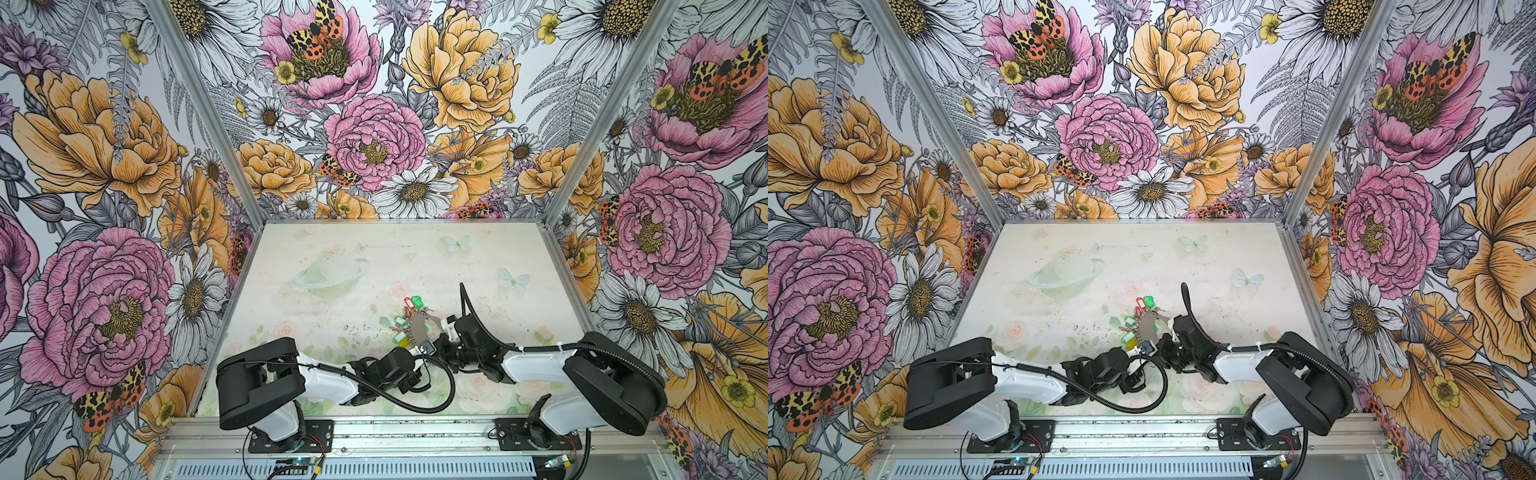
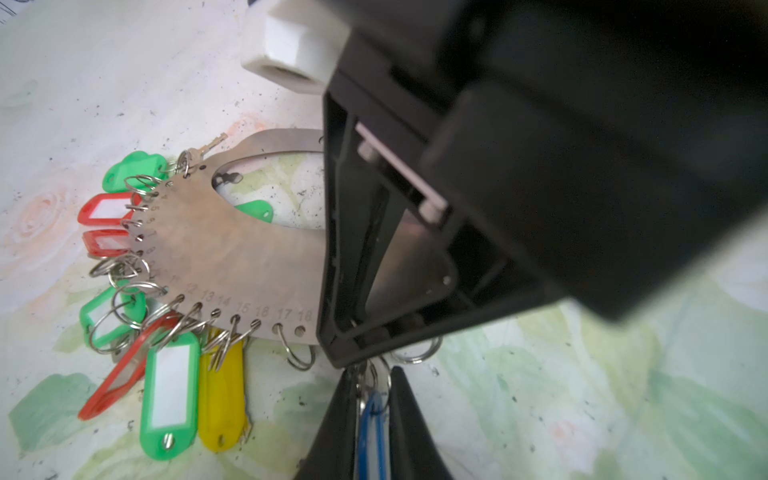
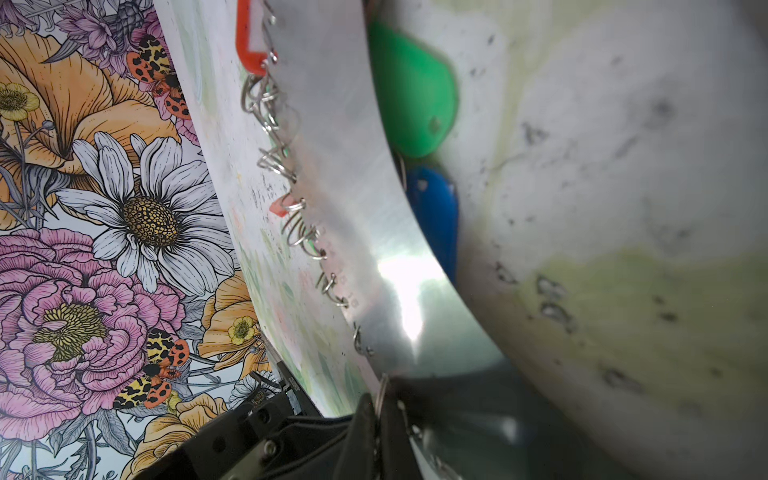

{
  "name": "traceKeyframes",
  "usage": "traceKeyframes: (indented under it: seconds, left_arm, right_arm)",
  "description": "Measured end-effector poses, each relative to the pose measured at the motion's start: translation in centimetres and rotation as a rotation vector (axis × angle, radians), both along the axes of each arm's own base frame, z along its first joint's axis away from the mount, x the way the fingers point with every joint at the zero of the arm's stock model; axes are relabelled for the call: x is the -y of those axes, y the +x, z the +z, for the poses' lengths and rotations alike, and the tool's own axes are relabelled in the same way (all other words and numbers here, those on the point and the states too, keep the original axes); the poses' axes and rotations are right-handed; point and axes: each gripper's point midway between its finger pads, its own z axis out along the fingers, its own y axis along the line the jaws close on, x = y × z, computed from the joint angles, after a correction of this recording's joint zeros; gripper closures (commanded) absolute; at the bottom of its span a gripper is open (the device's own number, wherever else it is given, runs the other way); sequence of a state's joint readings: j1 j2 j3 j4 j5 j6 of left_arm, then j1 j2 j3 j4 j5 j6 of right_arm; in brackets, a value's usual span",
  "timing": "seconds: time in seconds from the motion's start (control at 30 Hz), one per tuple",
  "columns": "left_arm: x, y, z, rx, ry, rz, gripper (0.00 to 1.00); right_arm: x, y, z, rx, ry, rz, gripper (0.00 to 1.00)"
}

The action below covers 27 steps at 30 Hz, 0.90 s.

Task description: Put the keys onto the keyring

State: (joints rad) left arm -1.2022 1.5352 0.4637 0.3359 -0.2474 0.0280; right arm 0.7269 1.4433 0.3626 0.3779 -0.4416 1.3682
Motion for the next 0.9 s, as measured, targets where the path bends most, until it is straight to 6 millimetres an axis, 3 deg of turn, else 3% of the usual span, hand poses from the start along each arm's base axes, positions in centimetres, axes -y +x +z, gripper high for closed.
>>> traceKeyframes:
  seconds: [0.17,0.43,0.7,0.9]
  left_arm:
    - [-0.2,-0.9,0.1,-0.044,-0.007,-0.010,0.74]
    - [-0.2,-1.9,2.1,-0.054,-0.076,-0.035,0.68]
    - [-1.5,0.3,3.1,-0.053,-0.109,0.067,0.71]
    - [-2.9,1.6,3.9,-0.056,-0.150,0.148,0.71]
  right_arm:
    - [0.2,0.3,0.6,0.038,-0.007,0.002,0.99]
    - [-0.3,1.4,1.8,0.099,0.000,0.006,0.89]
    - [0.4,1.5,1.0,0.099,-0.058,0.008,0.86]
    - [1.1,1.3,0.4,0.095,-0.116,0.022,0.78]
